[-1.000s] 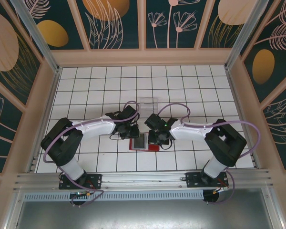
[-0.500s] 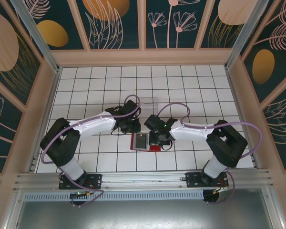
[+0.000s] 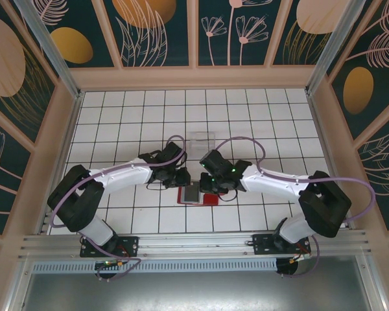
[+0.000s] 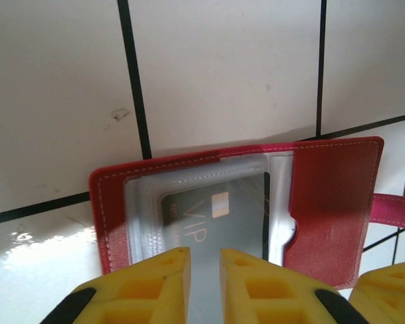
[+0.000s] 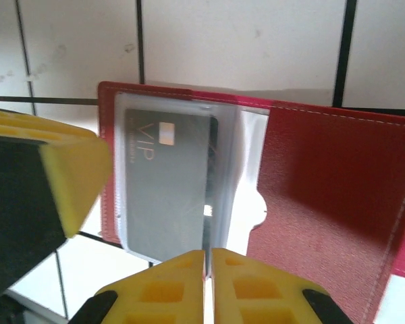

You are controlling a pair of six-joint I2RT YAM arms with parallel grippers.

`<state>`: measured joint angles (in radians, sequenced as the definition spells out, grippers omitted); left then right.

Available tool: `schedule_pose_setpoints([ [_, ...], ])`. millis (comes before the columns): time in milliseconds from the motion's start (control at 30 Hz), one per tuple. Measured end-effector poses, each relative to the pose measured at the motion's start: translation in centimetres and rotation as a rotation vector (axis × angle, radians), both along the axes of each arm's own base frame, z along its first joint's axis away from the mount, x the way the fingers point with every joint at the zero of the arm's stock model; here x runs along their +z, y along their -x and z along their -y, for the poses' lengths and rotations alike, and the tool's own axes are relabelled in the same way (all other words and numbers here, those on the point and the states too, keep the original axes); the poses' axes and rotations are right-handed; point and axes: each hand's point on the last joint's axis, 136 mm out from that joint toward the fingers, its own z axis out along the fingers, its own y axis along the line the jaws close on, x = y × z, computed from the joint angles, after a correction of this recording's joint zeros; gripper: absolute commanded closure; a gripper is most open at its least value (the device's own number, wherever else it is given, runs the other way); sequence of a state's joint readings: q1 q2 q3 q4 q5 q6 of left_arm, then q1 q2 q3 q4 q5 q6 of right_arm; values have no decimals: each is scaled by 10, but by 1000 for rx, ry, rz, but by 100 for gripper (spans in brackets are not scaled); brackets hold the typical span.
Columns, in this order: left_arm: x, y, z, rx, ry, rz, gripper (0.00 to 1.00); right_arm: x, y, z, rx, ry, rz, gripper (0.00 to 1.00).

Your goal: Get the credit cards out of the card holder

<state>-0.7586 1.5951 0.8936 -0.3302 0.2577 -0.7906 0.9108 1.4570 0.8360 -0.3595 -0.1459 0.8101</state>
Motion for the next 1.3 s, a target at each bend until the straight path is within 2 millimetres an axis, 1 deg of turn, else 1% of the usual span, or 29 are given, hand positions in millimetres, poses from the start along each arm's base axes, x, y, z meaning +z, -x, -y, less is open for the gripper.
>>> schedule_pose_setpoints([
  [100,-1,1,3,2,20,-8,80,-3,-2,1,6,-46,-4,85],
  [367,-6,7,4,6,46,-29,81,-13,-6,6,16,-141,-30,87],
  [500,-8,8,4,10,50,-35,82,-10,-7,2,27,-183,-35,86],
  [667,-10,9,2,15,44,-40,84,-4,-7,-7,49,-233,-31,82],
  [800,-10,9,2,17,43,-38,86,-7,-6,-11,62,-248,-43,81],
  [1033,-15,9,-3,27,22,-38,86,-21,-3,-15,70,-249,-91,83],
  [1167,-21,12,-6,29,8,-49,87,-22,-4,-17,68,-255,-97,82],
  [1300,-21,11,-6,30,12,-44,87,-24,-4,-18,62,-257,-104,80],
])
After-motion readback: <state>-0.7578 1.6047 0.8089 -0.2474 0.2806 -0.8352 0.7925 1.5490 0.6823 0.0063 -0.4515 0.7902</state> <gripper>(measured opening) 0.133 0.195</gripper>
